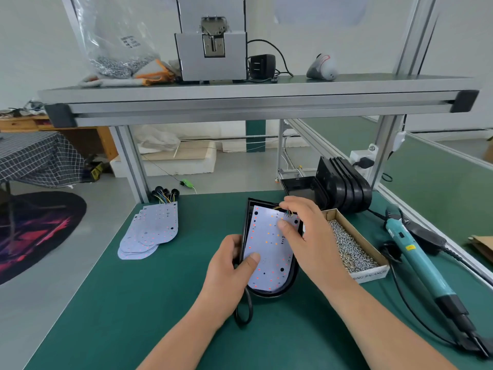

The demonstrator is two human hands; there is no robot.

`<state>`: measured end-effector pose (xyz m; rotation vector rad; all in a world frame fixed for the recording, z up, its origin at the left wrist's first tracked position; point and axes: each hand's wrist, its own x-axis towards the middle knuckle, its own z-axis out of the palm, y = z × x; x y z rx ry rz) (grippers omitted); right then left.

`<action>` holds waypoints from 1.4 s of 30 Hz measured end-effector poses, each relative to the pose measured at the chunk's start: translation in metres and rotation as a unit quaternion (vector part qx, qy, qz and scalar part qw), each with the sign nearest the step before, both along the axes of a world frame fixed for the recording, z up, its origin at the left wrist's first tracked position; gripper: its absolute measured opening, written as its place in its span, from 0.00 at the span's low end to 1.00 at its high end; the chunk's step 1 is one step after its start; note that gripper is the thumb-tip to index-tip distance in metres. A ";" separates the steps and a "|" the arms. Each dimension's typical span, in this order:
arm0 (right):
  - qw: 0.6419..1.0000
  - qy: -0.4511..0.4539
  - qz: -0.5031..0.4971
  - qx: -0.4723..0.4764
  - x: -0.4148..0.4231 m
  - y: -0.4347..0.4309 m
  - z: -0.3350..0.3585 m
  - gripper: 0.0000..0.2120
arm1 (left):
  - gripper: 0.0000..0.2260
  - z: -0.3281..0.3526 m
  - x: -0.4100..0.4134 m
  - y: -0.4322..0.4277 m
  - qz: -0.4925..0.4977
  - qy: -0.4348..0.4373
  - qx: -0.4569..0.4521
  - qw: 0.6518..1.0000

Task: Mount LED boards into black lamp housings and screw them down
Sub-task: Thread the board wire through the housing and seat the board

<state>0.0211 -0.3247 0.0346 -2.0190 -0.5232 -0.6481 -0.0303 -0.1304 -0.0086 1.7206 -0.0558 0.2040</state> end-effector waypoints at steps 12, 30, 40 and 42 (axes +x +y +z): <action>0.994 0.056 0.093 0.024 0.001 0.000 0.005 0.24 | 0.13 0.005 -0.002 -0.001 0.007 0.017 -0.006 1.000; 0.930 0.171 0.156 0.287 0.012 0.001 0.000 0.17 | 0.10 0.013 -0.003 -0.001 -0.016 0.011 -0.076 0.997; 0.919 0.293 0.218 0.146 0.009 -0.006 -0.014 0.12 | 0.19 0.010 -0.007 -0.001 -0.113 0.078 -0.151 0.979; 0.943 0.249 0.202 0.087 0.007 -0.008 -0.010 0.14 | 0.19 0.010 -0.007 0.000 -0.112 0.084 -0.154 0.978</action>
